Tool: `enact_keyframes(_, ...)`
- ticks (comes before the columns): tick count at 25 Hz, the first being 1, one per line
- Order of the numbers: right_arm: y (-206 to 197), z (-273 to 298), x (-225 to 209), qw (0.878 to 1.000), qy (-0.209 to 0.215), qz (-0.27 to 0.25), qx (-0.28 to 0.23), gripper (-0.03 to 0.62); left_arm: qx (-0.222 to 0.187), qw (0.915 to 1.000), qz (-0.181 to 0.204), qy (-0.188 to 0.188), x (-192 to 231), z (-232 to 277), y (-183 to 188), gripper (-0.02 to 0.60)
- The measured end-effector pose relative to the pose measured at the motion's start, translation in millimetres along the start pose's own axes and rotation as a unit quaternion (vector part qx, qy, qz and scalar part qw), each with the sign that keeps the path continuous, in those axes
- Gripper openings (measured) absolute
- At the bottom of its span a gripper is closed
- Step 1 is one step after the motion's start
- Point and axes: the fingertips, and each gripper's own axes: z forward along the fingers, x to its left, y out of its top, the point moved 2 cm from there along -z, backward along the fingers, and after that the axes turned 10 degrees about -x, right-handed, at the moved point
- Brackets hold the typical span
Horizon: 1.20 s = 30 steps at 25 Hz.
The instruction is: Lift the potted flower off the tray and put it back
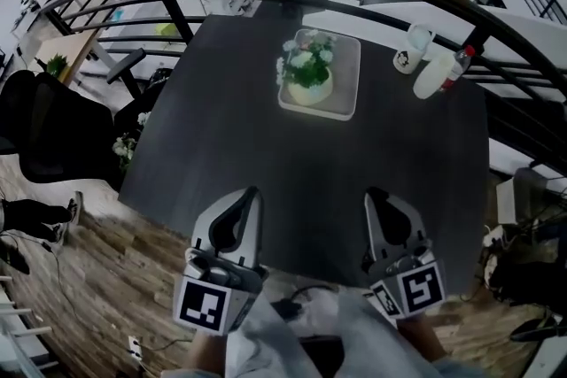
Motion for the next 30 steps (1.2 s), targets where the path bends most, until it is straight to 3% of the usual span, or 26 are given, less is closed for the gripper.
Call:
enact_keyframes(12, -13, 21, -9, 0.998, -0.065, 0.002, 0.006, 0.003, 0.010, 0.9974, -0.008, -0.070, 26, 57, -20, -0.002)
enact_keyframes(19, -15, 34, -11, 0.995, -0.095, 0.006, 0.014, 0.003, 0.025, 0.9943, -0.031, -0.099, 44, 91, -42, -0.002)
enact_keyframes(27, -18, 46, -26, 0.992, -0.125, 0.004, 0.031, 0.003, 0.065, 0.9887, -0.037, -0.130, 53, 132, -83, -0.005)
enact_keyframes(30, -20, 50, -30, 0.990, -0.133, 0.004, 0.037, 0.003, 0.082, 0.9870, -0.029, -0.136, 55, 145, -99, 0.031)
